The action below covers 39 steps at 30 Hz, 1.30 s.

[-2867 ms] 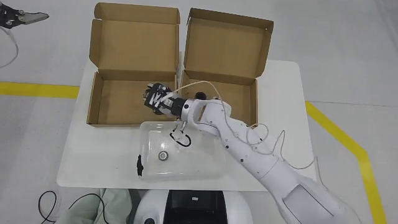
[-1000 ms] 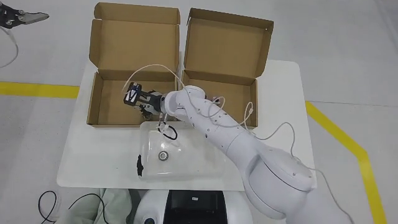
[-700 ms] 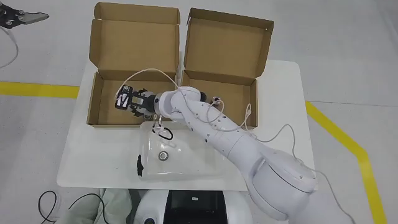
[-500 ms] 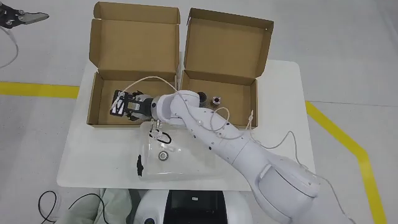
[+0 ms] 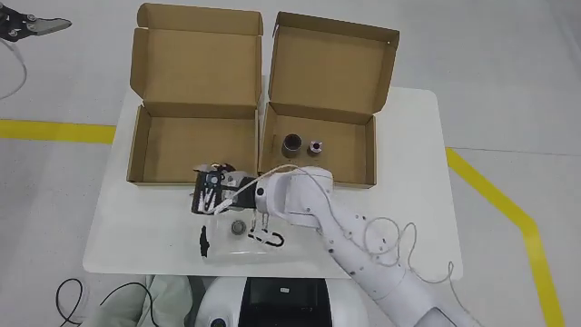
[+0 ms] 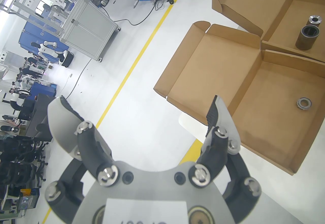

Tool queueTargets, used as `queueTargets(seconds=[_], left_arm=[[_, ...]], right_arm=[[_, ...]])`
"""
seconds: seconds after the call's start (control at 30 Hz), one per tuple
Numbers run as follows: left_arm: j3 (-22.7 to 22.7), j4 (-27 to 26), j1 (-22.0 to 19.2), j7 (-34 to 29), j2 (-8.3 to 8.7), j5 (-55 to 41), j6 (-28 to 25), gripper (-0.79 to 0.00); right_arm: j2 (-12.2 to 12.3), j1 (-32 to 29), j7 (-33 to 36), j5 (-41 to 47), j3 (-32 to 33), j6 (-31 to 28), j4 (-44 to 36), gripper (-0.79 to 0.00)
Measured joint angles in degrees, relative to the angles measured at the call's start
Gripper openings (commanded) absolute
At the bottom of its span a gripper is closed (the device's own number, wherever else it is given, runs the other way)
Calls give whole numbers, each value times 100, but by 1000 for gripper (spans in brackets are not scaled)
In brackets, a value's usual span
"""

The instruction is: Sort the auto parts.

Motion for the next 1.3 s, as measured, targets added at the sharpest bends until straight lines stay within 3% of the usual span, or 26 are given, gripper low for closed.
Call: queueTargets(seconds=[0.27,0.5,0.87,1.07,1.3], left_arm=[[0,0,0,0,0,0,0,0],[0,0,0,0,0,0,0,0],[0,0,0,0,0,0,0,0],[0,0,0,0,0,0,0,0],[0,0,0,0,0,0,0,0]], right_arm=[[341,-1147,249,-693,240,-267,-970,-465],[504,-1549,337,-1238,262,-231,-1004,-468],[592,-1431,386,-1322,197,-249,-454,-456],[566,-1168,470,-1334,-5,-178,-126,-345],[509,-902,530,-1303,-262,-16,201,-397]])
